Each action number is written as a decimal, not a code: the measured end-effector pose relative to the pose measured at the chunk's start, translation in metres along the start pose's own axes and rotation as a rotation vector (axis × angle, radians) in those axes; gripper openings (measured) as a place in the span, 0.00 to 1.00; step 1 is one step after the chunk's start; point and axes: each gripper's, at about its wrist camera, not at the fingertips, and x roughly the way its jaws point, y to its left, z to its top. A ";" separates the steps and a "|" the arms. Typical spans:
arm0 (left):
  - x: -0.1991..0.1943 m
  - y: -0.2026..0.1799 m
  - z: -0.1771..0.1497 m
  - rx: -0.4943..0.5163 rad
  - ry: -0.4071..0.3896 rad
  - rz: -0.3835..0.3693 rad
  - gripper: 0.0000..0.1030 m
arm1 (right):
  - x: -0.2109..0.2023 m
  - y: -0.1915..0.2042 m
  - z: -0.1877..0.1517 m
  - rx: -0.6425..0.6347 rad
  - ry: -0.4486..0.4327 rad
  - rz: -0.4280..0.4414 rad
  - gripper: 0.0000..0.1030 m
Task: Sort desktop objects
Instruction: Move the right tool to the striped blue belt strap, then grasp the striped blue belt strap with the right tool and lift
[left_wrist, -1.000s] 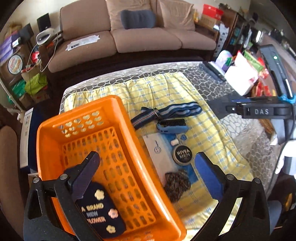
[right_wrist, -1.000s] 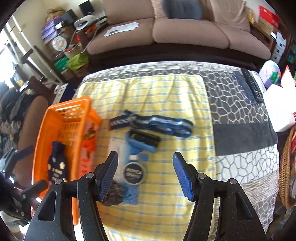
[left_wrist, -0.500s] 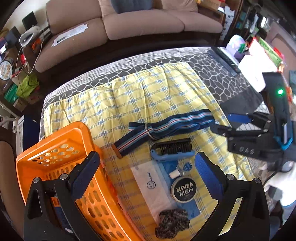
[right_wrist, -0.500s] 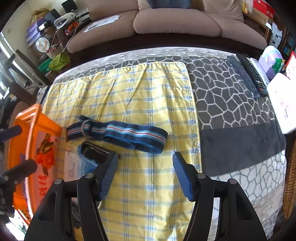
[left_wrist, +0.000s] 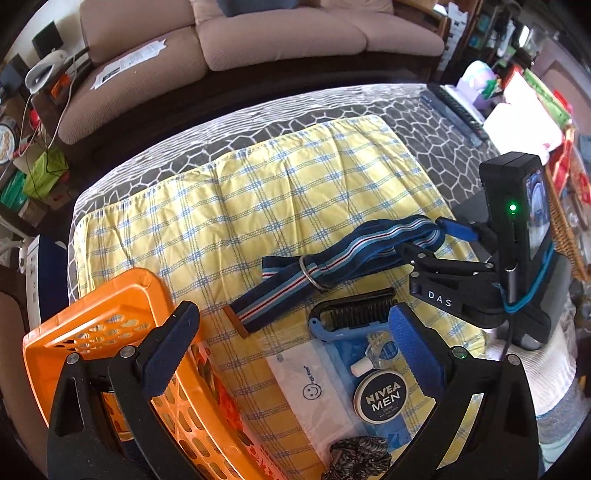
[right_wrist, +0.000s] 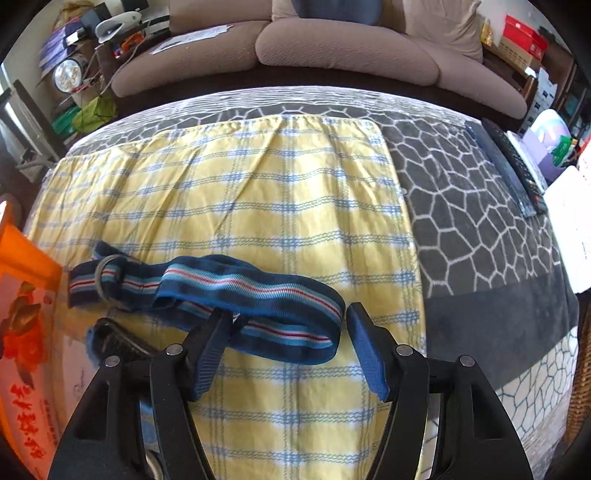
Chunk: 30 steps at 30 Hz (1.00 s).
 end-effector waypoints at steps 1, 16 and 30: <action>0.000 -0.001 0.001 0.012 0.002 0.000 1.00 | -0.001 -0.003 -0.001 0.013 -0.007 0.001 0.63; 0.004 -0.009 0.012 0.044 0.016 -0.016 1.00 | -0.009 -0.028 0.003 0.097 -0.015 0.002 0.72; 0.032 -0.032 0.018 0.159 0.091 0.043 0.96 | 0.006 -0.035 0.006 0.155 0.018 0.074 0.20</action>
